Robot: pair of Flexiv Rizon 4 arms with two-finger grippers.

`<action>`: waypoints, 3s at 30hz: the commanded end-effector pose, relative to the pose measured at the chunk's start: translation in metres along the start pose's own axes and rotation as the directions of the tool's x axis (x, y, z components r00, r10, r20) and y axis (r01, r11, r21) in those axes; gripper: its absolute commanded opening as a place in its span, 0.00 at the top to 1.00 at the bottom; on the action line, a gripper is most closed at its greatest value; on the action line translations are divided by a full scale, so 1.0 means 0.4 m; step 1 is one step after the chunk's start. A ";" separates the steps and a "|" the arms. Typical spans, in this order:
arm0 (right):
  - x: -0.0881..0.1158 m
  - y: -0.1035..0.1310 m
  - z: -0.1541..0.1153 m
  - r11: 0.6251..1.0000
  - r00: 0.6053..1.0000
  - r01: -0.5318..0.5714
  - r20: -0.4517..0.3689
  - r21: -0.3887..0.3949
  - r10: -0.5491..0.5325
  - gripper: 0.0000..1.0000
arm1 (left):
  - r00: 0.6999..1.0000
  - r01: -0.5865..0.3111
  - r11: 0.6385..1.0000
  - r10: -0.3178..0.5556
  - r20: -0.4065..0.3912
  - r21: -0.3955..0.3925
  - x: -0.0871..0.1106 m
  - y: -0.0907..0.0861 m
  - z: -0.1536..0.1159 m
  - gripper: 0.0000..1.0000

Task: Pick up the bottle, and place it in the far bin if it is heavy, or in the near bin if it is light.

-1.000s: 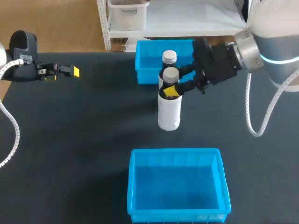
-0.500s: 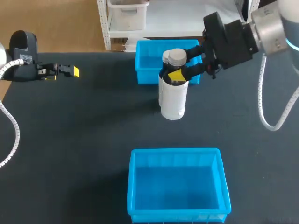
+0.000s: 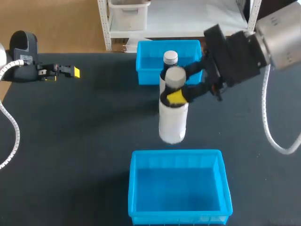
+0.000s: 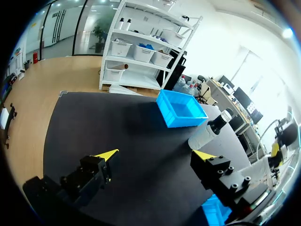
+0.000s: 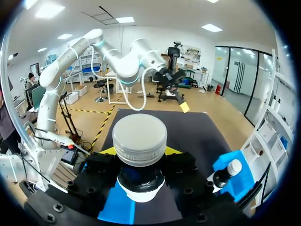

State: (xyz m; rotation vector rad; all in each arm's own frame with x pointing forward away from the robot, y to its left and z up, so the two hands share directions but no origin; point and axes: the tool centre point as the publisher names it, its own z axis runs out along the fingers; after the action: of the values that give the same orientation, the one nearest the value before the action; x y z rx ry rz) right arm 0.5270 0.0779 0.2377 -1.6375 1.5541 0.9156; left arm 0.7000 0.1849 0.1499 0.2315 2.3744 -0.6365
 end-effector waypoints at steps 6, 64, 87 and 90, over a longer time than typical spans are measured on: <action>0.009 0.095 0.041 0.999 1.000 0.013 -0.017 -0.033 -0.014 1.00 | 1.000 0.000 1.000 0.000 0.000 0.000 0.000 0.000 0.000 0.00; 0.175 0.161 0.226 0.983 1.000 -0.012 0.001 -0.184 0.013 0.67 | 1.000 0.000 1.000 0.000 0.000 0.000 0.000 0.000 0.000 0.00; 0.191 0.161 0.200 0.980 1.000 -0.010 -0.017 -0.197 0.006 0.00 | 1.000 0.000 1.000 0.000 0.000 0.000 0.000 0.000 0.000 0.00; 0.199 0.151 0.173 0.984 1.000 -0.021 -0.026 -0.179 0.017 0.00 | 1.000 0.000 1.000 0.000 0.000 0.000 0.000 0.000 0.000 0.00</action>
State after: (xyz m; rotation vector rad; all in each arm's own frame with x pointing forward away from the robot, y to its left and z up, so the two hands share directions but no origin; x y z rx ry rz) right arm 0.4678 0.1050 0.1277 -1.7700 1.5358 1.0819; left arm 0.7000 0.1850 0.1499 0.2314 2.3744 -0.6364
